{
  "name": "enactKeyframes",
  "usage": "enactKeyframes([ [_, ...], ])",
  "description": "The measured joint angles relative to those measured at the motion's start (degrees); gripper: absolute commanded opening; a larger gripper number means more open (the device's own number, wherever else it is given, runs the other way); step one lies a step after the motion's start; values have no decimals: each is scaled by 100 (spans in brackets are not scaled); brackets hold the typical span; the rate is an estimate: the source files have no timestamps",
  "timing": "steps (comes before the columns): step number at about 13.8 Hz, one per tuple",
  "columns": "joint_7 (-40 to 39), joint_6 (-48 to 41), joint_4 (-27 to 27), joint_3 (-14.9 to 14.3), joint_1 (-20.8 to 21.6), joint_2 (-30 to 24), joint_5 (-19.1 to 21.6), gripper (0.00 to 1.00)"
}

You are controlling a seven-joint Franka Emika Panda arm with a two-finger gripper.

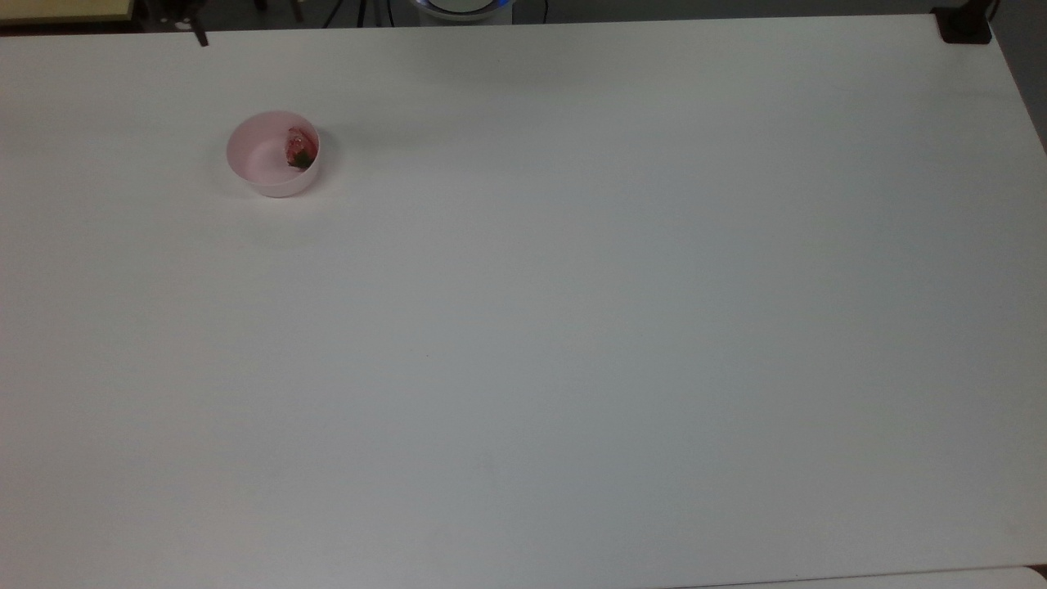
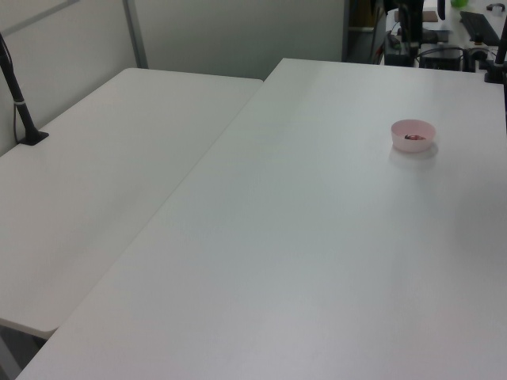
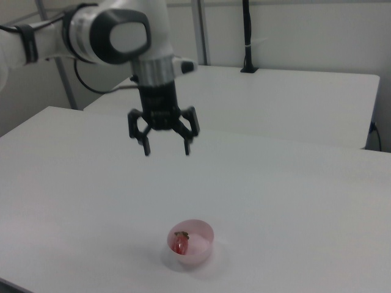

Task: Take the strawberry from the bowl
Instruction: 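Lower the open gripper into the pink bowl around the strawberry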

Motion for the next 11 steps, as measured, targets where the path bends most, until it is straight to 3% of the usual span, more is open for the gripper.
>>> enactKeyframes([
  [2,-86,437,-405,-209,-67,35,-36,100],
  [6,-117,2217,-1614,-324,-193,208,-41,79],
  [8,66,2403,-1803,-360,-196,327,-24,63],
  [11,443,2407,-1913,-411,-201,369,90,63],
])
